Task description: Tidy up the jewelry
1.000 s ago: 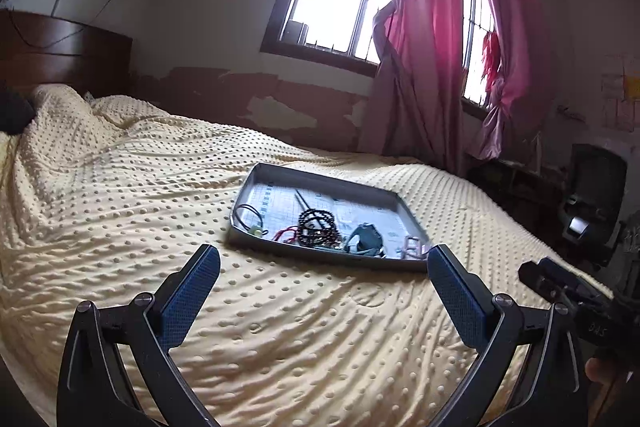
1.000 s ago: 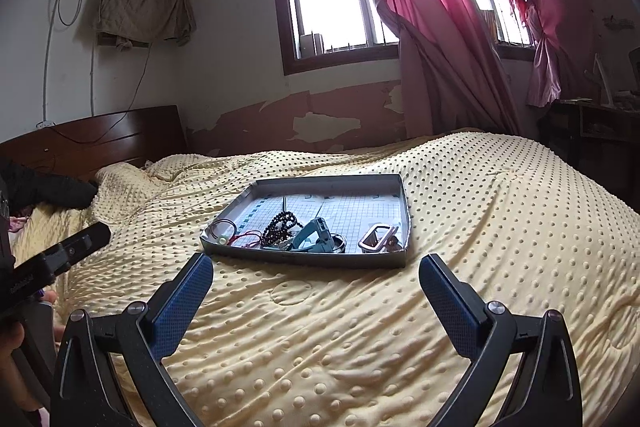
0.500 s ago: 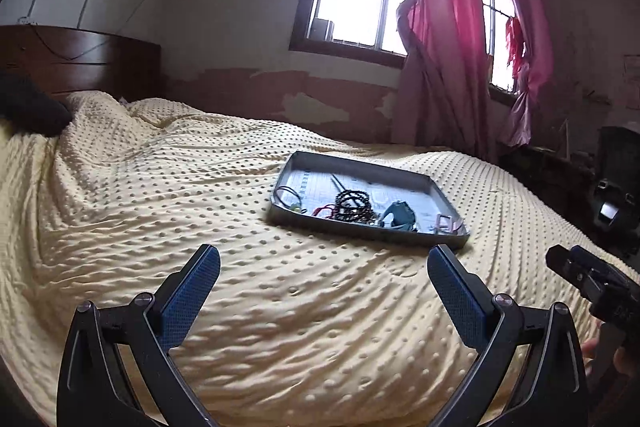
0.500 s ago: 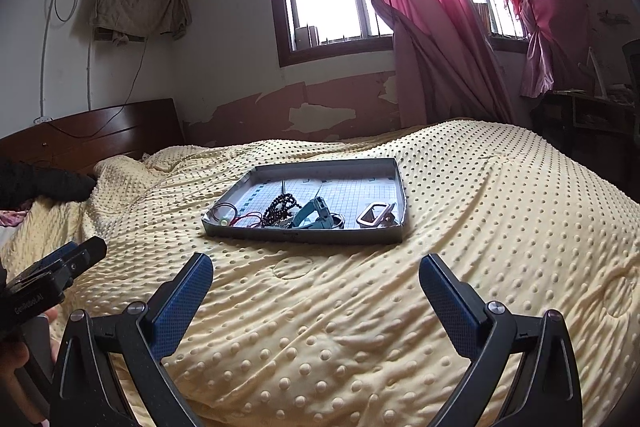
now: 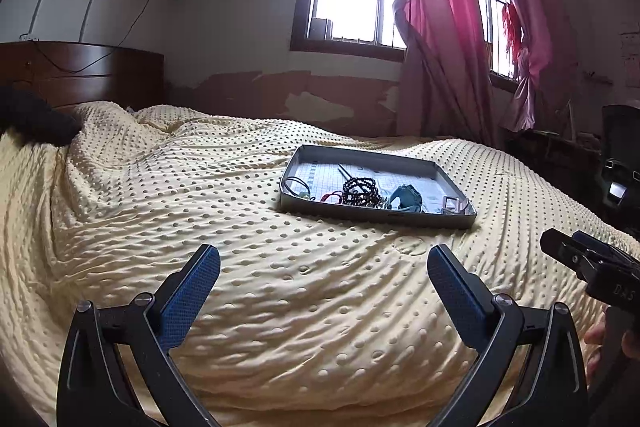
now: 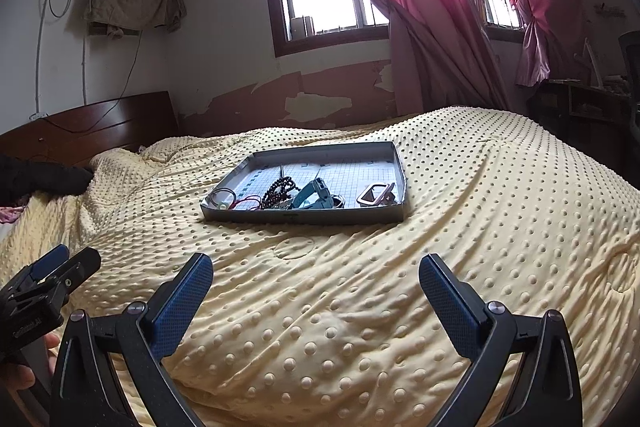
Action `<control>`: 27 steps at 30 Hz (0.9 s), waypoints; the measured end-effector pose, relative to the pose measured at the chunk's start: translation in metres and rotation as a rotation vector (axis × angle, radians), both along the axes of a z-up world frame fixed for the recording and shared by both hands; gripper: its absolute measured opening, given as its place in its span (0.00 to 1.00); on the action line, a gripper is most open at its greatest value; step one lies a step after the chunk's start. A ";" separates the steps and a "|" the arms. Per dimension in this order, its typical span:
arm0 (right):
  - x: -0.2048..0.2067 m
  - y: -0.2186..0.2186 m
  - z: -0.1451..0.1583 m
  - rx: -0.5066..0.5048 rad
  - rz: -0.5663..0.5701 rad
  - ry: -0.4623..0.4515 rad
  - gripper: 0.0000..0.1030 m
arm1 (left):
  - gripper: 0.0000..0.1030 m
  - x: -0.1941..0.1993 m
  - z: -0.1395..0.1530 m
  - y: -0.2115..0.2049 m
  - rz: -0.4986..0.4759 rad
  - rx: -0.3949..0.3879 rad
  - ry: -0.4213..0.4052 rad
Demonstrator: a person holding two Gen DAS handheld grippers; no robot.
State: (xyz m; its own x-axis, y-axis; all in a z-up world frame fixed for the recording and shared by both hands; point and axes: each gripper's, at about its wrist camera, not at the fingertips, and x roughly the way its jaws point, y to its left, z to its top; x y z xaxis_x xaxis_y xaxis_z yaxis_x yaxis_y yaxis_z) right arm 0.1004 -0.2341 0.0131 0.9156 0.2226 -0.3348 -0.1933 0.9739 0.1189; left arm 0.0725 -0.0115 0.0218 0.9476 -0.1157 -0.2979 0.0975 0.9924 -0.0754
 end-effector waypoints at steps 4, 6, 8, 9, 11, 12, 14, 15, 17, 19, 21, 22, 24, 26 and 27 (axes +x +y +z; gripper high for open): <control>0.003 0.003 -0.004 -0.013 0.004 0.013 1.00 | 0.99 0.006 -0.008 -0.004 0.004 0.014 0.022; 0.005 0.004 -0.006 -0.014 -0.001 0.016 1.00 | 0.99 0.010 -0.012 -0.005 0.011 0.026 0.031; 0.007 0.004 -0.008 -0.017 -0.003 0.019 1.00 | 0.99 0.012 -0.015 -0.006 0.013 0.030 0.040; 0.008 0.004 -0.010 -0.019 -0.005 0.023 1.00 | 0.99 0.013 -0.016 -0.007 0.012 0.029 0.043; 0.009 0.004 -0.011 -0.018 -0.005 0.030 1.00 | 0.99 0.013 -0.017 -0.007 0.012 0.030 0.043; 0.009 0.004 -0.012 -0.018 -0.006 0.034 1.00 | 0.99 0.014 -0.018 -0.007 0.014 0.032 0.041; 0.010 0.005 -0.013 -0.019 -0.007 0.039 1.00 | 0.99 0.013 -0.018 -0.007 0.014 0.037 0.041; 0.010 0.005 -0.014 -0.017 -0.007 0.040 1.00 | 0.99 0.013 -0.018 -0.007 0.014 0.037 0.041; 0.010 0.005 -0.014 -0.014 -0.007 0.040 1.00 | 0.99 0.014 -0.018 -0.007 0.013 0.034 0.041; 0.010 0.005 -0.014 -0.014 -0.007 0.040 1.00 | 0.99 0.014 -0.018 -0.006 0.014 0.032 0.043; 0.010 0.004 -0.014 -0.014 -0.006 0.041 1.00 | 0.99 0.014 -0.019 -0.006 0.017 0.031 0.044; 0.010 0.005 -0.014 -0.014 -0.006 0.041 1.00 | 0.99 0.014 -0.019 -0.006 0.018 0.031 0.045; 0.010 0.004 -0.014 -0.014 -0.005 0.041 1.00 | 0.99 0.014 -0.019 -0.005 0.019 0.030 0.046; 0.010 0.004 -0.014 -0.014 -0.005 0.041 1.00 | 0.99 0.014 -0.019 -0.005 0.019 0.030 0.046; 0.010 0.004 -0.014 -0.014 -0.005 0.041 1.00 | 0.99 0.014 -0.019 -0.005 0.018 0.029 0.046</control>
State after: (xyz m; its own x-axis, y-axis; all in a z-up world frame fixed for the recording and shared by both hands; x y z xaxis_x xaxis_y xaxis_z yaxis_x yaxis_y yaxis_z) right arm 0.1103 -0.2298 -0.0012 0.9023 0.2127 -0.3749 -0.1833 0.9765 0.1131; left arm 0.0869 -0.0163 0.0031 0.9346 -0.0893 -0.3442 0.0767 0.9958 -0.0501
